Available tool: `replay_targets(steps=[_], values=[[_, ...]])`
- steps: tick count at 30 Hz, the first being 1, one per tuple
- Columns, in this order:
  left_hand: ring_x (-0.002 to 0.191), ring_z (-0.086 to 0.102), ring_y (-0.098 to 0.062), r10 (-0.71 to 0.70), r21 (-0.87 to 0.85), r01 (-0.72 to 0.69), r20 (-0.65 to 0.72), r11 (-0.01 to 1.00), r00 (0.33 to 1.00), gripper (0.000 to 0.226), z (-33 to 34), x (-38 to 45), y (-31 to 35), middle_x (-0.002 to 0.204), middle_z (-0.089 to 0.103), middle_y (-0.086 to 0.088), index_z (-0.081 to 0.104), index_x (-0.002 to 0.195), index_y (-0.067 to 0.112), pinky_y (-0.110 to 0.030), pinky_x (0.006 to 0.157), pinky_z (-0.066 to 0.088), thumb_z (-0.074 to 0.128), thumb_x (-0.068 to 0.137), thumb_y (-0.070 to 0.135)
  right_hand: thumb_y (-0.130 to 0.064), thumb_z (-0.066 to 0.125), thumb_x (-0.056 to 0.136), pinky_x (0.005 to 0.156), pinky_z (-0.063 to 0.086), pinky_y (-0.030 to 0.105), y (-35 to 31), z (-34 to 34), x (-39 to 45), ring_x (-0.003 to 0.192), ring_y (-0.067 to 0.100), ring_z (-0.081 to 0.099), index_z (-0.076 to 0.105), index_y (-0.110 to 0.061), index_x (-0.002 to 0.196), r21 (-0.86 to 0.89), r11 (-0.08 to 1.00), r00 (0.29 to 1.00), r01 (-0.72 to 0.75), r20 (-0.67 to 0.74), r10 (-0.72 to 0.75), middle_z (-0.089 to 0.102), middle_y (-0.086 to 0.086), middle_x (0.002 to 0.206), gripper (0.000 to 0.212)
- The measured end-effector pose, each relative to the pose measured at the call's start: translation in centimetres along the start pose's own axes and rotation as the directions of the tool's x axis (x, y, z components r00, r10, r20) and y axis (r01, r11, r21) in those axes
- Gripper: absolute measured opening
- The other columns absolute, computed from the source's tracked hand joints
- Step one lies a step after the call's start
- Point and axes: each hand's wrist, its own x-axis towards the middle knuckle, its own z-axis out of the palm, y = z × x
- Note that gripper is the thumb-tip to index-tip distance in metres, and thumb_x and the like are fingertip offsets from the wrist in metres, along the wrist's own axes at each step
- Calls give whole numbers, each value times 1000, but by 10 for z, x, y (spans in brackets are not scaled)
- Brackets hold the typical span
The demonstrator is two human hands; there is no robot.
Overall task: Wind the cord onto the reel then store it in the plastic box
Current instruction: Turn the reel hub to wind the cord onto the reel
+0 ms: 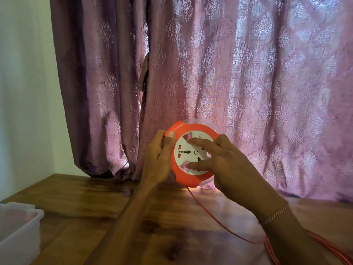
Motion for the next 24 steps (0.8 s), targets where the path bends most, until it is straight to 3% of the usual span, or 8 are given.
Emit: replay_targets(steps=[3, 7, 11, 13, 15, 20, 24], values=[[72, 70, -18, 12, 26, -13, 16, 1000, 1000, 31, -1, 0, 3, 82, 72, -2, 58, 88, 25, -38, 63, 57, 45, 101, 49, 16, 75, 53, 75, 43, 30, -2, -2, -2, 103, 27, 48, 74, -40, 111, -1, 1000, 1000, -3, 0, 3, 51, -3, 145, 81], [63, 58, 2, 39, 44, -40, 32, 998, 999, 28, 0, -1, 9, 70, 64, 16, 55, 85, 22, -15, 57, 47, 47, 108, 36, 17, 78, 52, 75, 36, 26, -3, -7, -1, 102, 31, 51, 76, -40, 107, 19, 1000, 999, -18, 30, 17, 52, 1, 141, 79], [64, 58, 2, 56, 26, -57, 48, 998, 997, 30, 1, -5, 15, 74, 64, 7, 58, 89, 15, -16, 58, 48, 45, 109, 33, -3, 82, 68, 77, 50, 39, -5, -15, -1, 103, 32, 51, 76, -40, 107, -34, 999, 999, -2, -41, 1, 55, 3, 137, 54], [65, 58, 0, 61, -4, -61, 51, 998, 997, 30, 2, -5, 19, 75, 64, 6, 57, 86, 19, -18, 59, 49, 45, 109, 34, -16, 66, 79, 76, 49, 43, -6, -19, -2, 103, 32, 52, 73, -45, 111, -111, 994, 995, -8, -96, -3, 56, 4, 133, 43], [66, 56, -3, 65, -30, -64, 34, 998, 997, 33, 2, -4, 22, 74, 61, 4, 54, 84, 16, -21, 61, 49, 46, 107, 38, -29, 53, 83, 74, 44, 41, -9, -24, -3, 102, 31, 54, 68, -49, 119, -179, 983, 993, -50, -118, 29, 57, 6, 127, 43], [62, 61, 3, 18, -25, -18, 28, 1000, 999, 31, 3, -4, 21, 72, 64, 9, 56, 86, 14, -16, 56, 50, 45, 109, 31, -40, 80, 72, 70, 44, 38, -14, -20, -4, 86, 27, 62, 61, -47, 127, -162, 964, 967, -209, -180, 179, 59, 6, 103, 59], [62, 57, -1, 33, -11, -33, 27, 999, 999, 39, 4, -3, 21, 73, 62, -7, 55, 92, 1, -23, 54, 49, 47, 109, 35, -59, 77, 67, 62, 43, 31, -21, -15, -3, 71, 24, 62, 63, -47, 124, -151, 943, 932, -298, -258, 253, 64, 4, 88, 60]])
